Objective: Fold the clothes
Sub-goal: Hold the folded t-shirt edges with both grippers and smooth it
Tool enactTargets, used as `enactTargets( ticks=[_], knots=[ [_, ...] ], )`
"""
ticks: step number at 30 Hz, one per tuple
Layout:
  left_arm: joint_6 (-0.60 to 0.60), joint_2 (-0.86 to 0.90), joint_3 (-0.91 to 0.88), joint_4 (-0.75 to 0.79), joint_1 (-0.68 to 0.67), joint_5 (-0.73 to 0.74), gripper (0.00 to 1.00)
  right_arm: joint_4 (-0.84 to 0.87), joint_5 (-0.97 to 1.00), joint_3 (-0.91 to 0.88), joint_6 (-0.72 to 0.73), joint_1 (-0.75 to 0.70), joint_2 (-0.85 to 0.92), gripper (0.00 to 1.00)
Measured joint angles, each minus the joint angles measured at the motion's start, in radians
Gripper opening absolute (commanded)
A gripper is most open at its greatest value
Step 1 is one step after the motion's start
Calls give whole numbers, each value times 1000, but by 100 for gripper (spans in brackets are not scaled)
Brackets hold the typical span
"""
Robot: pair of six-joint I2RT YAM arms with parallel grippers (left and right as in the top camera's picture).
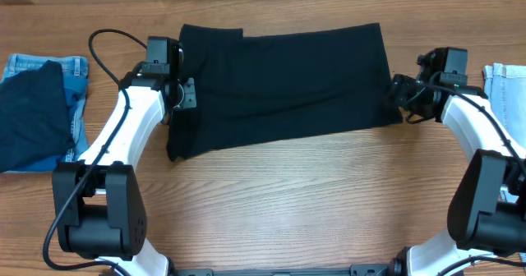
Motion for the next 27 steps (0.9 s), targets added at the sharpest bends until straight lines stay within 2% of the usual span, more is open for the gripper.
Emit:
enactTargets(
  ticks=[8, 12, 14, 19, 22, 23, 26, 27],
  knots=[
    [0, 2, 0, 19, 0, -4, 7, 37, 92, -67, -45, -1, 15, 61],
    [0, 2, 0, 19, 0, -3, 7, 70, 86, -72, -64, -1, 68, 56],
    [0, 2, 0, 19, 0, -3, 7, 79, 77, -72, -71, -1, 72, 49],
    [0, 2, 0, 18, 0, -3, 7, 89, 20, -72, -97, -1, 73, 48],
    [0, 2, 0, 18, 0, -3, 7, 85, -20, -72, -106, -1, 73, 34],
    [0, 2, 0, 18, 0, -3, 7, 81, -26, -72, -109, -1, 73, 33],
    [0, 2, 0, 18, 0, -3, 7, 73, -38, -72, -115, -1, 73, 33],
    [0, 2, 0, 18, 0, -3, 8, 71, -39, -72, -116, -1, 73, 40]
  ],
)
